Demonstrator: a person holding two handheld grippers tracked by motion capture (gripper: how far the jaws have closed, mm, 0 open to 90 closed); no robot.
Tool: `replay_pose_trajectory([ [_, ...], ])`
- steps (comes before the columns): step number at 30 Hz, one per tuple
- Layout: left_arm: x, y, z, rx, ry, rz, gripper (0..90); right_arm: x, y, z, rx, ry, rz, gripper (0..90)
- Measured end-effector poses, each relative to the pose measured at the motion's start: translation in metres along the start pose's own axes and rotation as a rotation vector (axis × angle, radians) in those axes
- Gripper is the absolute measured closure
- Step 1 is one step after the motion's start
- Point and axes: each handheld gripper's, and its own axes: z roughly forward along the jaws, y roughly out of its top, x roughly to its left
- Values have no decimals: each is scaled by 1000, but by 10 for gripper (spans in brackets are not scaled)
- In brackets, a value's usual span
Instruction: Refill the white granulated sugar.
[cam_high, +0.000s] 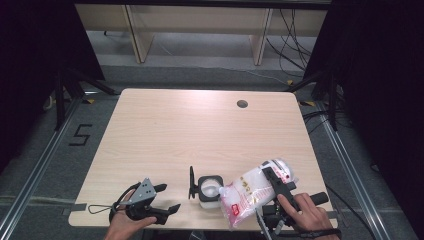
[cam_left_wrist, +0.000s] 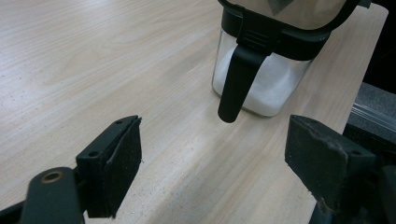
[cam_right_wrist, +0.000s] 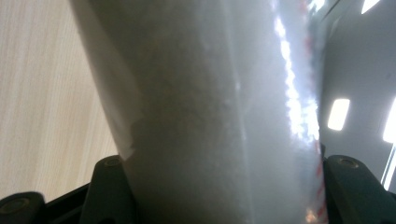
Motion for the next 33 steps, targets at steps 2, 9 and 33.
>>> replay_pose_trajectory([
  [2,-1,0,0,-3,3,-12,181,-4,0,0,-8,-3,-47,438],
  [9,-1,0,0,-2,2,-8,181,-2,1,-1,-3,-5,-19,438],
  [33,-1,0,0,-8,0,-7,181,0,0,7,-85,-48,-23,440],
])
